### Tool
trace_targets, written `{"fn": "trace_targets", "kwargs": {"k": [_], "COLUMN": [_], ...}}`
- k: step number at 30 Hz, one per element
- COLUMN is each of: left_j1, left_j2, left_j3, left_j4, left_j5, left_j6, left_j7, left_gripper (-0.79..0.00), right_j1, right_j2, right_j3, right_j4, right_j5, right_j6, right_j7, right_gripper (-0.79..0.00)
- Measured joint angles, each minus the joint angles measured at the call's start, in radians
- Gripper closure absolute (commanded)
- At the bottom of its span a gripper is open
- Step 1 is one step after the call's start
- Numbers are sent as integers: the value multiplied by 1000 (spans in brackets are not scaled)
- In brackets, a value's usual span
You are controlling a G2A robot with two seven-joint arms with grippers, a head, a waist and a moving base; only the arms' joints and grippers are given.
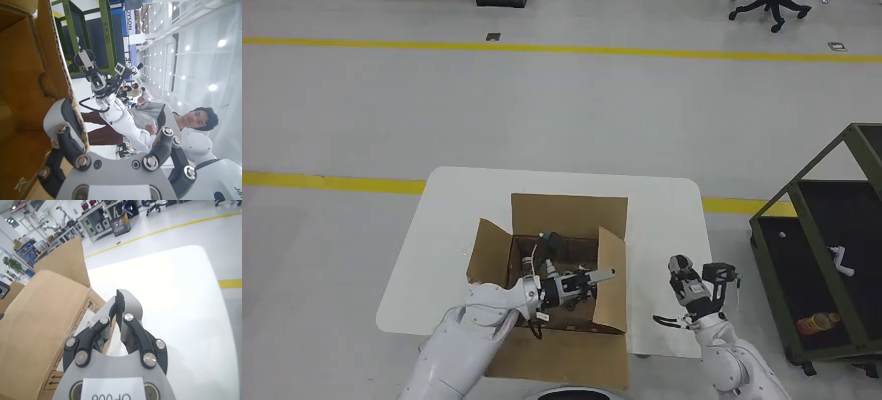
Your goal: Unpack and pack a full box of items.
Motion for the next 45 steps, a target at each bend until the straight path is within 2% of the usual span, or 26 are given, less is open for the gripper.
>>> {"fn": "trace_targets", "kwargs": {"k": [4, 9, 13, 20, 28, 35, 45], "left_j1": [-40, -101, -138, -178, -237, -265, -270], "left_j2": [-16, -36, -56, -87, -121, -150, -170], "left_j3": [53, 122, 174, 233, 307, 354, 365], "left_j4": [25, 83, 118, 191, 295, 346, 399], "left_j5": [-8, 10, 11, -34, 56, 84, 69], "left_j6": [-12, -21, -40, -71, -72, -81, -85], "left_j7": [6, 1, 7, 34, 78, 90, 75], "left_gripper": [-785, -785, -785, -785, -785, -785, -785], "right_j1": [-43, -75, -89, -104, -113, -121, -113], "right_j2": [7, 10, 10, 11, 11, 10, 9], "right_j3": [78, 133, 160, 197, 243, 266, 253], "right_j4": [-75, -128, -148, -174, -183, -202, -200], "right_j5": [30, 77, 90, 90, 105, 113, 141], "right_j6": [29, 30, 35, 30, 33, 29, -3], "right_j7": [7, 25, 35, 29, 39, 51, 145], "right_gripper": [0, -154, -222, -219, -234, -240, -366]}}
